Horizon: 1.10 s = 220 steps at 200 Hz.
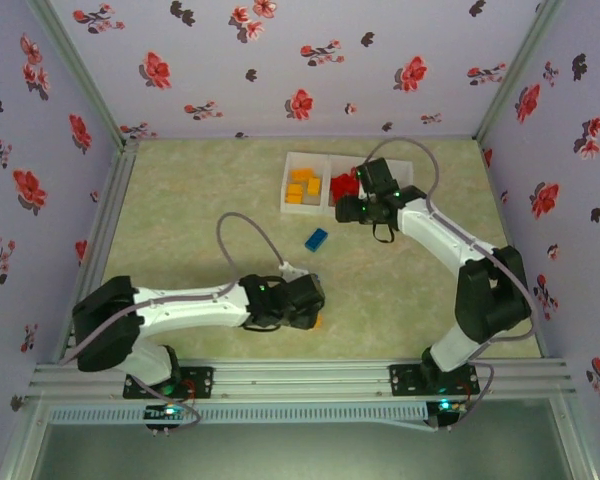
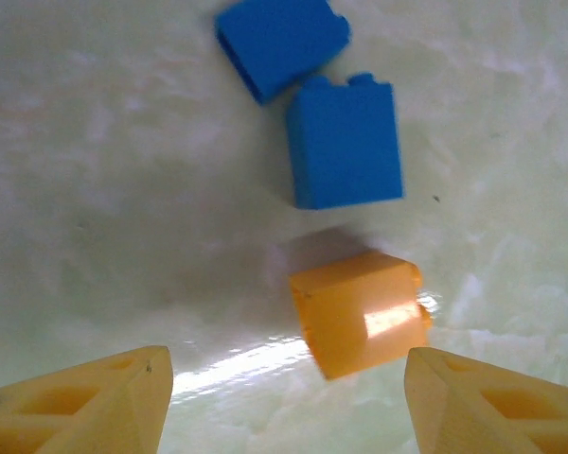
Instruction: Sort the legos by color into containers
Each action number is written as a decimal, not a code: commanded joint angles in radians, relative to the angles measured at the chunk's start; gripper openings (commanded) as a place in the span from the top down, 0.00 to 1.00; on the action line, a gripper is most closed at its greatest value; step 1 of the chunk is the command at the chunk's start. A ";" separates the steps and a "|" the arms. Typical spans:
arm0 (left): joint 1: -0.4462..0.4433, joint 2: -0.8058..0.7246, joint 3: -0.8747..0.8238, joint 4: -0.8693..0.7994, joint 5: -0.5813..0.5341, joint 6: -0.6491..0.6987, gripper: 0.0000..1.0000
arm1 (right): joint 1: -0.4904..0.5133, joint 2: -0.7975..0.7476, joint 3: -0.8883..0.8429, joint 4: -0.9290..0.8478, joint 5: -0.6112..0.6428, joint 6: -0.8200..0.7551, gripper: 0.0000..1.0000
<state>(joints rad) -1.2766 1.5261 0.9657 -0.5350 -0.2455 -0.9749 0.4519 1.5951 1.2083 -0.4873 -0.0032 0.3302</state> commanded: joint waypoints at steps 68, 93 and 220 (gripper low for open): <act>-0.045 0.188 0.134 -0.052 -0.044 -0.092 0.27 | 0.052 -0.135 -0.141 0.035 0.039 0.068 0.26; -0.041 0.226 0.155 -0.056 -0.045 -0.084 0.28 | 0.060 -0.165 -0.175 0.036 0.051 0.080 0.26; -0.012 0.287 0.165 -0.050 -0.047 -0.047 0.54 | 0.064 -0.261 -0.254 0.006 0.086 0.102 0.25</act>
<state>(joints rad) -1.2957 1.8008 1.1126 -0.5606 -0.2691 -1.0359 0.5087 1.3609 0.9661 -0.4679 0.0532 0.4171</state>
